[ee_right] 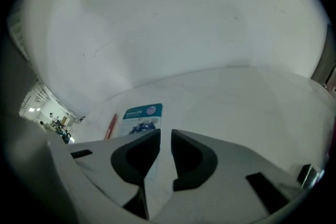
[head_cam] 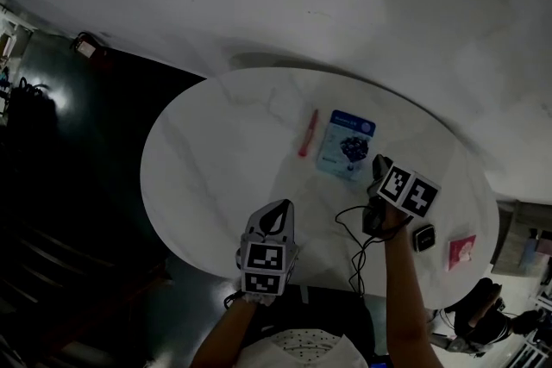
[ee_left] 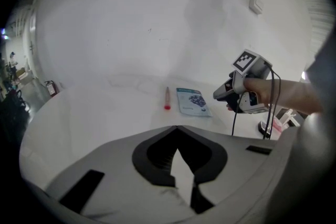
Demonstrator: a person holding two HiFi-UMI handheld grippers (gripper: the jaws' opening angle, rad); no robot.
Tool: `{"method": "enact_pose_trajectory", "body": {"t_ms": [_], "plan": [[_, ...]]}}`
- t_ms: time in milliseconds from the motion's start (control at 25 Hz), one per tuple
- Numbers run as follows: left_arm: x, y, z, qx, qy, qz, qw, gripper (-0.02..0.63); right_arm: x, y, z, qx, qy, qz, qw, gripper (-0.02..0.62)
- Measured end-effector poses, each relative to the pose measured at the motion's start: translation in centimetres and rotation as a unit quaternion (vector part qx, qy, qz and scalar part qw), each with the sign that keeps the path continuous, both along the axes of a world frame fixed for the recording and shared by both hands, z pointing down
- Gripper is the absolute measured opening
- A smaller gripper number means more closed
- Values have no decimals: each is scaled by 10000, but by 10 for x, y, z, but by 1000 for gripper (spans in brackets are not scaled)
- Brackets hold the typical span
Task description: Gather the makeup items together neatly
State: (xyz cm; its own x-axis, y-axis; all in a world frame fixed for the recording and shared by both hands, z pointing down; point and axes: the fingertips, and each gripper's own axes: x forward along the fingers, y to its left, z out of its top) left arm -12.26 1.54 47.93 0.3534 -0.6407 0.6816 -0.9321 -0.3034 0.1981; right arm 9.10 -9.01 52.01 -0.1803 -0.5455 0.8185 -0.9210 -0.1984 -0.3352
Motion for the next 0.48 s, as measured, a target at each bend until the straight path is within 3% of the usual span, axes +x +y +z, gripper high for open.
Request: {"method": "enact_pose_trajectory", "body": {"t_ms": [240, 480], "plan": [[19, -2, -6, 27, 40, 269, 9996, 20, 19, 30, -16, 118, 45, 260, 9996, 91], [53, 4, -11, 61, 107, 697, 9975, 20, 43, 73, -25, 214, 464, 389, 9979, 98]]}}
